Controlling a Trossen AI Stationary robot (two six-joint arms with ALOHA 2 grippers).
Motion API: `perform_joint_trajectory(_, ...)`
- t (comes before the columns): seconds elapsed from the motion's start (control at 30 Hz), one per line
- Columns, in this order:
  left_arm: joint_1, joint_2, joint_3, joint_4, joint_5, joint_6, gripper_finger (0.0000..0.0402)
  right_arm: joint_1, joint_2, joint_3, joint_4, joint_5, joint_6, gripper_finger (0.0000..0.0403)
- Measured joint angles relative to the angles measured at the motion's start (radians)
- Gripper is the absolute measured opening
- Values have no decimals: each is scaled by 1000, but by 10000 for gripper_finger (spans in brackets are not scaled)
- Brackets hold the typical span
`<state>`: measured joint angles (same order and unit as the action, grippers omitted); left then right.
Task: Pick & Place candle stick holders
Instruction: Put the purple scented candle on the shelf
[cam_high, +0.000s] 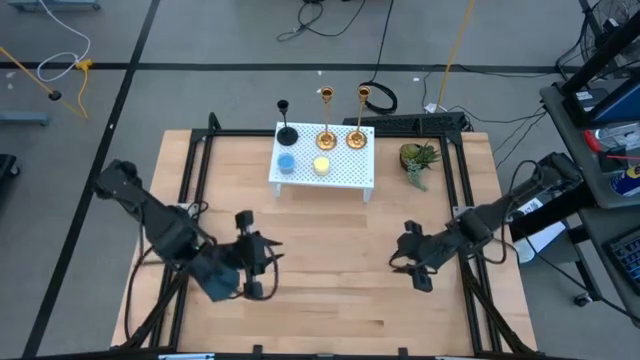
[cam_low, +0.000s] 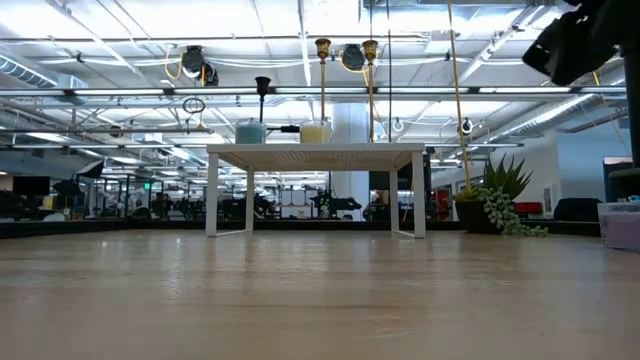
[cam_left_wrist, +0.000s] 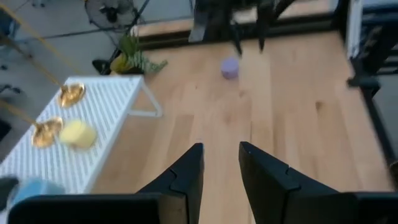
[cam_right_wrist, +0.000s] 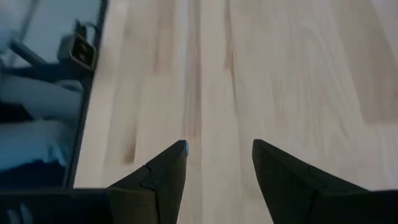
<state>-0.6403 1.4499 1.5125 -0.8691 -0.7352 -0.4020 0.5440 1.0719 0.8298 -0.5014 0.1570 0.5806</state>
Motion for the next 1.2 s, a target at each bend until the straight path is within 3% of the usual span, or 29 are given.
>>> perform_joint_trajectory(0.1, -24, -8, -101, 0, -3, -81, 111, 26, 18, 29, -116, -10, 77, 183)
perform_joint_trajectory(0.3, -13, -33, -384, 140, 118, -211, 111, 77, 56, 29, -386, -53, 327, 183)
perform_joint_trajectory(0.43, 22, -44, -556, 429, 221, -96, 111, 99, 83, 9, -478, -46, 398, 177)
perform_joint_trajectory(0.6, 112, -42, -715, 845, 542, 136, 111, 99, 100, -40, -416, -52, 384, 163)
perform_joint_trajectory(0.7, 174, -42, -742, 931, 656, 185, 111, 91, 105, -54, -387, -29, 346, 154)
perform_joint_trajectory(0.97, 288, -42, -741, 915, 707, 198, 111, 62, 105, -117, -302, -5, 309, 144)
perform_joint_trajectory(1.2, 315, -42, -741, 897, 719, 222, 111, 61, 105, -167, -232, -27, 304, 143)
